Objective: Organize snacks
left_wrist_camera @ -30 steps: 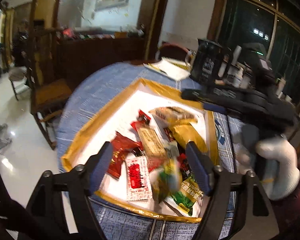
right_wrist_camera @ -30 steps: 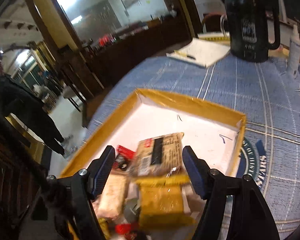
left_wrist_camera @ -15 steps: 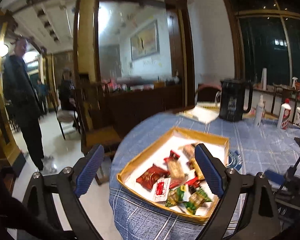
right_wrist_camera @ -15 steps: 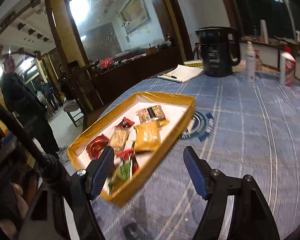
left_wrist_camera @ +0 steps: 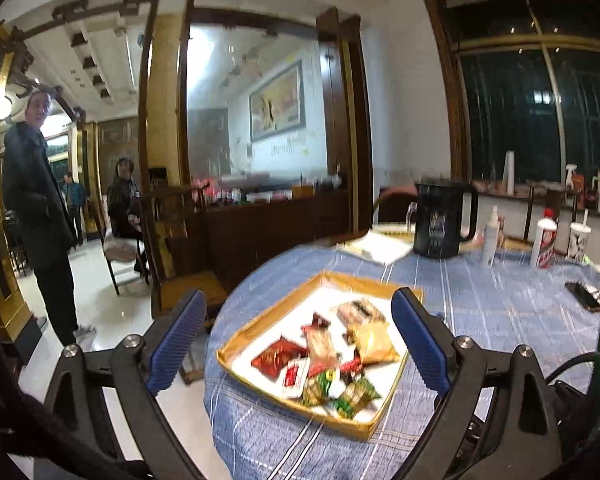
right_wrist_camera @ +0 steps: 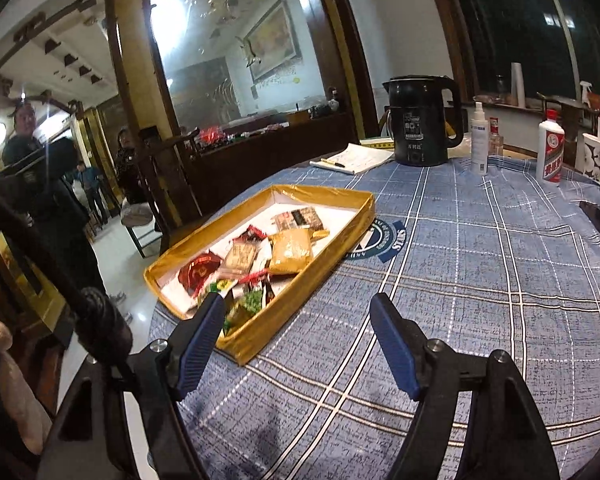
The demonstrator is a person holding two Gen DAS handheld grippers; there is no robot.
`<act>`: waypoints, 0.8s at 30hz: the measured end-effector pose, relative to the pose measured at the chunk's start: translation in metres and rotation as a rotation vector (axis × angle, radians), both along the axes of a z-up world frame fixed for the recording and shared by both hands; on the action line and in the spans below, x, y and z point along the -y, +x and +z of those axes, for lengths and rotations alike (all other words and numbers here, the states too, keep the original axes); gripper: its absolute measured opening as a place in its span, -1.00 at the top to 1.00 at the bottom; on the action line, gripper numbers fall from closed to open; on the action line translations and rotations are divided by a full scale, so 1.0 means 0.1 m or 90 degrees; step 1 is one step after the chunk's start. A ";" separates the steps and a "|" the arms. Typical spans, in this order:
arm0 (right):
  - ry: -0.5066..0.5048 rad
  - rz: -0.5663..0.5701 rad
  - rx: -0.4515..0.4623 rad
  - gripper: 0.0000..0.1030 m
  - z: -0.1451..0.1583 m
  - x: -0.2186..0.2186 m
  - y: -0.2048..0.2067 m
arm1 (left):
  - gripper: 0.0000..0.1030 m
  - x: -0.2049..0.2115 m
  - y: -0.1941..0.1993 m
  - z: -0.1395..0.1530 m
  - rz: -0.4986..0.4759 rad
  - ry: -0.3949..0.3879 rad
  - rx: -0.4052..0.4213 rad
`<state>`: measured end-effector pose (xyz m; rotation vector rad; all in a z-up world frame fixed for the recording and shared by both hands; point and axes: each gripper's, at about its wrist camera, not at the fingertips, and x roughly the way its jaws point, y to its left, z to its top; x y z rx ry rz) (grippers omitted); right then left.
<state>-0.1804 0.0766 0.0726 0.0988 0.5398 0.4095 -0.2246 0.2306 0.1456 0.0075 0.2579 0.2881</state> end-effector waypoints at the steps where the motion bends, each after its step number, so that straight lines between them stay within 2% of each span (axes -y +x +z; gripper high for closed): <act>1: -0.003 0.001 -0.003 -0.46 -0.02 -0.01 0.00 | -0.82 -0.03 0.04 -0.03 0.004 -0.006 -0.014; 10: -0.040 0.008 -0.025 -0.48 -0.18 -0.22 0.09 | -0.82 -0.28 0.40 -0.41 0.018 -0.040 -0.136; 13: -0.059 0.012 -0.034 -0.48 -0.24 -0.35 0.12 | -0.82 -0.33 0.46 -0.52 0.013 -0.039 -0.162; 17: -0.080 0.014 -0.041 -0.50 -0.28 -0.46 0.14 | -0.82 -0.42 0.55 -0.65 0.009 -0.065 -0.196; 24: -0.095 0.010 -0.047 -0.52 -0.32 -0.59 0.16 | -0.82 -0.56 0.51 -0.69 0.023 -0.071 -0.194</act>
